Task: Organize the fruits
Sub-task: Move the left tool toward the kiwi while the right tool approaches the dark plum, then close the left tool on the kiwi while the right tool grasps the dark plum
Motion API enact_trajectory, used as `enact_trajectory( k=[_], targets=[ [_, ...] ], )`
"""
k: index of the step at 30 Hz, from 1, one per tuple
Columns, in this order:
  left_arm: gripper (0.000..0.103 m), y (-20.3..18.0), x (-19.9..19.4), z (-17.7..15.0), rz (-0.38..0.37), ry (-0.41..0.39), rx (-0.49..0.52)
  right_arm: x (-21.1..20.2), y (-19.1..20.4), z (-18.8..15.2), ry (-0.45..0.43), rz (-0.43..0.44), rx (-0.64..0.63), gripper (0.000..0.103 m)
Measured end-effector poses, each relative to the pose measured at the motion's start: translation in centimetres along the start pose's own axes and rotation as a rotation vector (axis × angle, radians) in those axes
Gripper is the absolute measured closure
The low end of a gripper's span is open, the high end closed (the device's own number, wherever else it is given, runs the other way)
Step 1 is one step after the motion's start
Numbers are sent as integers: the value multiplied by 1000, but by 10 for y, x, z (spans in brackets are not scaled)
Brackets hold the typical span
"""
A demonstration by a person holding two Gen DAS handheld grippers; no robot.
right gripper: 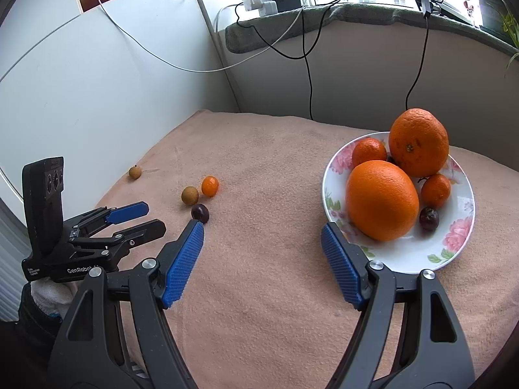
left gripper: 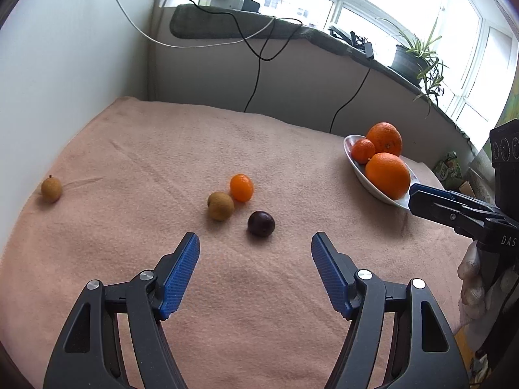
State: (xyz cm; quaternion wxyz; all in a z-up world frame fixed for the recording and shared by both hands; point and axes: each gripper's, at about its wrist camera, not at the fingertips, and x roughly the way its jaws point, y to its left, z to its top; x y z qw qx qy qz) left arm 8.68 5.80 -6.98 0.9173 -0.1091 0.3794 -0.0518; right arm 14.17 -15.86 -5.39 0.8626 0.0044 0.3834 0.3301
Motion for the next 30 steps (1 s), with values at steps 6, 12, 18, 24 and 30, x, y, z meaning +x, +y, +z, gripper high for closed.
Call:
enact_trajectory(
  k=[6,12,18,24,30],
  targets=[
    [32,21,3,2,16,-7,-44,16,21,1,25,30,-46,25],
    [46,30,12,7,8,3,-49,38,44,3,65,55,-105,38],
    [57,33,23,11,-9,24,-44,64,61,2,113,83,-142,54],
    [60,35,32,17,-29,39,-48,91,72,2,159,82,-178,64],
    [63,33,43,22,-33,55,-36,108,73,3,178,65,-186,68]
  ],
)
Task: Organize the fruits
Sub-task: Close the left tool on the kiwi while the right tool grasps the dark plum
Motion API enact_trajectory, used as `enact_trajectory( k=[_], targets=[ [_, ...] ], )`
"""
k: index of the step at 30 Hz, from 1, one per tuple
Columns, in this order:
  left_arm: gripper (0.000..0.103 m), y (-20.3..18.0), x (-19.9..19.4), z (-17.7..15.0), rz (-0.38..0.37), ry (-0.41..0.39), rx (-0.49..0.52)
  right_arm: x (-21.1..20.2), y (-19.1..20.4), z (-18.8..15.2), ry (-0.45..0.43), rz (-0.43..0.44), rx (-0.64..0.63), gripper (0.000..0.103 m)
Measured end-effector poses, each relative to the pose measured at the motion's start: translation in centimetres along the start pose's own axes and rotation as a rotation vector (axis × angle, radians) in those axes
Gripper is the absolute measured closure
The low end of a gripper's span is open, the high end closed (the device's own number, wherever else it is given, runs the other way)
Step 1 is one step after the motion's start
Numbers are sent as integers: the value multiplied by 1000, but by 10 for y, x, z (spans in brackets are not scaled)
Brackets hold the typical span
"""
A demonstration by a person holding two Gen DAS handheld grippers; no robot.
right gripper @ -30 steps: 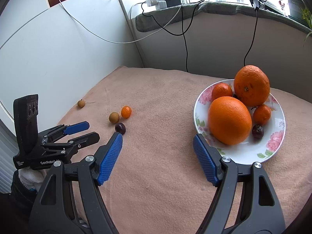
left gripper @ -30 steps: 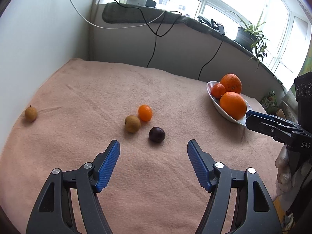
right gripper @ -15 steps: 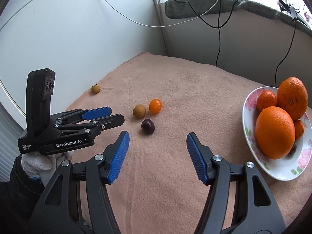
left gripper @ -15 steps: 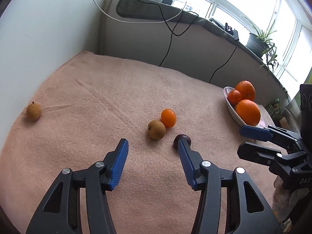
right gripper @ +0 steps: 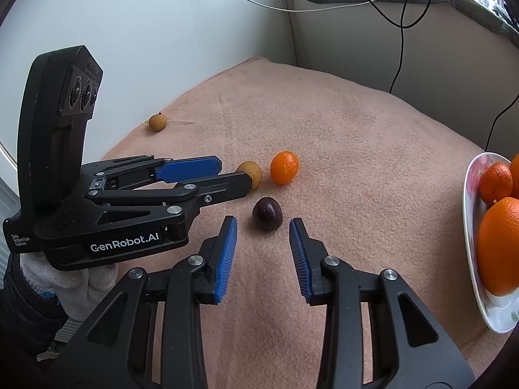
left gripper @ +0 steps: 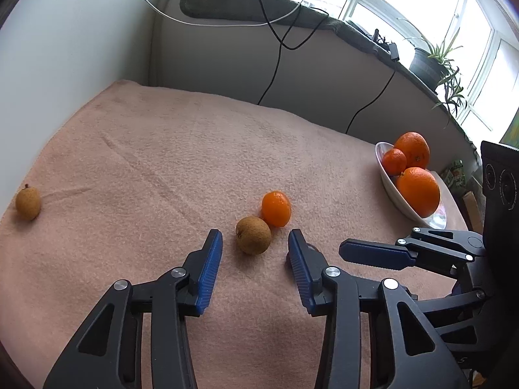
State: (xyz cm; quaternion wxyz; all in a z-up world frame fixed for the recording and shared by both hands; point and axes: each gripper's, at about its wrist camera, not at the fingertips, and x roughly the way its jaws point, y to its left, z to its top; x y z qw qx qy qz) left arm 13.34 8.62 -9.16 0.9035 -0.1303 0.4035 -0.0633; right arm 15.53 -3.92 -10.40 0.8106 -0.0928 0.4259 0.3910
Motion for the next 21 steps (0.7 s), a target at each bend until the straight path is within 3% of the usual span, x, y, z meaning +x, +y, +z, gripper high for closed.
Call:
enact_trajectory(
  k=[14,21],
  targets=[
    [68,7,13,4,-18,38,-19,21,-1,5,30,-6,-3,73],
    [77,10,16,4,-16,47,-21,25,-1,5,37,-15,-6,78]
  ],
)
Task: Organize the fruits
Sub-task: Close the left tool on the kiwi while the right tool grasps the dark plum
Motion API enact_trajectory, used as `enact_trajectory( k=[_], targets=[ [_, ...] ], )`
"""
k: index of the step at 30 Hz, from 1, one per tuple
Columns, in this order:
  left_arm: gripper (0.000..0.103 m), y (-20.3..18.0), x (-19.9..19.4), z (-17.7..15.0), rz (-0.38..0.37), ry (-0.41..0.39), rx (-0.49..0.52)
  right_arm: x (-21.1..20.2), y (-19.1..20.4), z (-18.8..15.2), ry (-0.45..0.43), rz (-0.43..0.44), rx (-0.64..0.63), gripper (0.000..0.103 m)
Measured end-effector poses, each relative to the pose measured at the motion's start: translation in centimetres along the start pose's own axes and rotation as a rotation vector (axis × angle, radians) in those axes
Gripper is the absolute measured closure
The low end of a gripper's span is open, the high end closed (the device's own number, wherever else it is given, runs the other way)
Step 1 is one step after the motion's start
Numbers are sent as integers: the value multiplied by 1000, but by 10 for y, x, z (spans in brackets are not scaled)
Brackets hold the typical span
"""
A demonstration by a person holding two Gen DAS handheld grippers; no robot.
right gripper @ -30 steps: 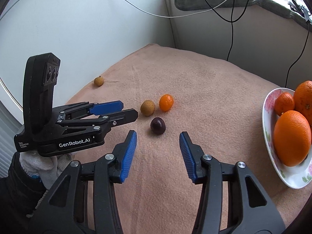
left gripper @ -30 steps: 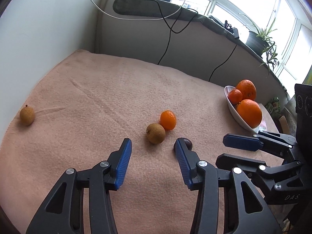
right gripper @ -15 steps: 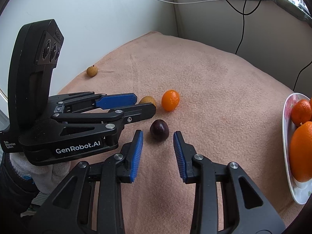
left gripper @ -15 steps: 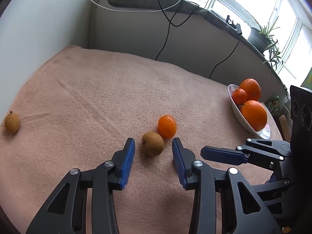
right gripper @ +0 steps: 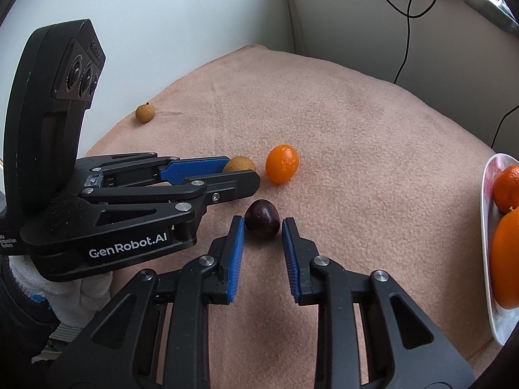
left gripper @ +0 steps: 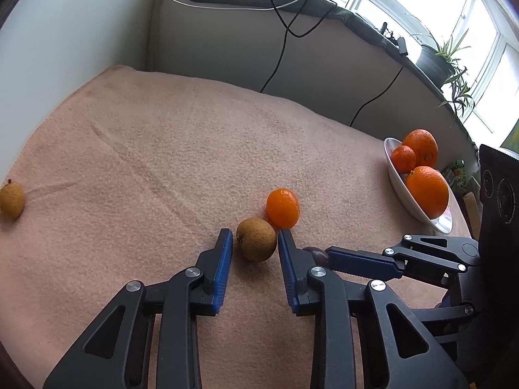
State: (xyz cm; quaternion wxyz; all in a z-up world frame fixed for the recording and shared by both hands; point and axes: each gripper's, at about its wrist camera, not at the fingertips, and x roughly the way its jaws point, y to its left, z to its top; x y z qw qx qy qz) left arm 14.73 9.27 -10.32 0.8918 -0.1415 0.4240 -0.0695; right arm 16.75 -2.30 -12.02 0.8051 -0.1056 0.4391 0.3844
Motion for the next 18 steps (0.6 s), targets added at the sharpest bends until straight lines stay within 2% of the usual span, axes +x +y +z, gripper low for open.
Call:
enact_trajectory(
  k=[2,18],
  targets=[
    [79,0,0,0,1,0,3,1,0,0,1,-2,-1,79],
    [79,-4,-5,-2,3,-12,3,-15,-7,-8,-13,7,27,80]
  ],
)
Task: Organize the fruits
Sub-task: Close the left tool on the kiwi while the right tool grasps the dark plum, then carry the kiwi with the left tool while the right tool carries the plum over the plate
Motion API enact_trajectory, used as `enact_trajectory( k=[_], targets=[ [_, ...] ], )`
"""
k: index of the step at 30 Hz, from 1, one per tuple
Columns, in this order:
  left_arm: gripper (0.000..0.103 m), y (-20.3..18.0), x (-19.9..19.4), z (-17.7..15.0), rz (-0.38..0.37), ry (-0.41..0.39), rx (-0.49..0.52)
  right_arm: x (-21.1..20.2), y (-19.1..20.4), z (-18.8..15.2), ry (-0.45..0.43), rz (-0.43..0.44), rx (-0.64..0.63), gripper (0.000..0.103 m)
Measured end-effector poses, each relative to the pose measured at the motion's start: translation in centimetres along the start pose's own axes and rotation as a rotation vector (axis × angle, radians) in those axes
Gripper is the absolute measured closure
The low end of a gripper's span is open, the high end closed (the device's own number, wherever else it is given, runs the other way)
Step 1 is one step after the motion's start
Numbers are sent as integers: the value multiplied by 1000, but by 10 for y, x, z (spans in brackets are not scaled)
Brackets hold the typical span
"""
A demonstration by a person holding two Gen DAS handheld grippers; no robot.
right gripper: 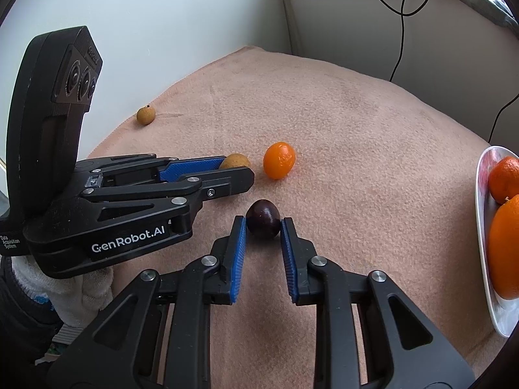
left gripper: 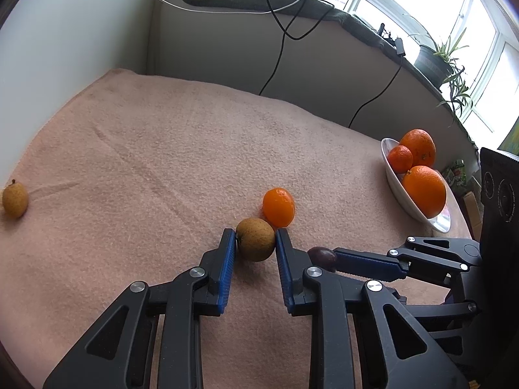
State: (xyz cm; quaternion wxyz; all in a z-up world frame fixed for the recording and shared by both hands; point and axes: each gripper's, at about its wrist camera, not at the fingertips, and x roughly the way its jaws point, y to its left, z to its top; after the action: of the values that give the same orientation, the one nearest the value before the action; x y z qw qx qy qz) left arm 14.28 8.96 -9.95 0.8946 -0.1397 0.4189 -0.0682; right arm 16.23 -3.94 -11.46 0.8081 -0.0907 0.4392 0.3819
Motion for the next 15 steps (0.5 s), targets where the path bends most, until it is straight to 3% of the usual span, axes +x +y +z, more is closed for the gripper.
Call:
enact_trajectory(
  k=[15],
  targets=[
    [79,-29,-13,-2,-43,-19,35,-47,-22,-13,-65,-11,59,80]
  ],
)
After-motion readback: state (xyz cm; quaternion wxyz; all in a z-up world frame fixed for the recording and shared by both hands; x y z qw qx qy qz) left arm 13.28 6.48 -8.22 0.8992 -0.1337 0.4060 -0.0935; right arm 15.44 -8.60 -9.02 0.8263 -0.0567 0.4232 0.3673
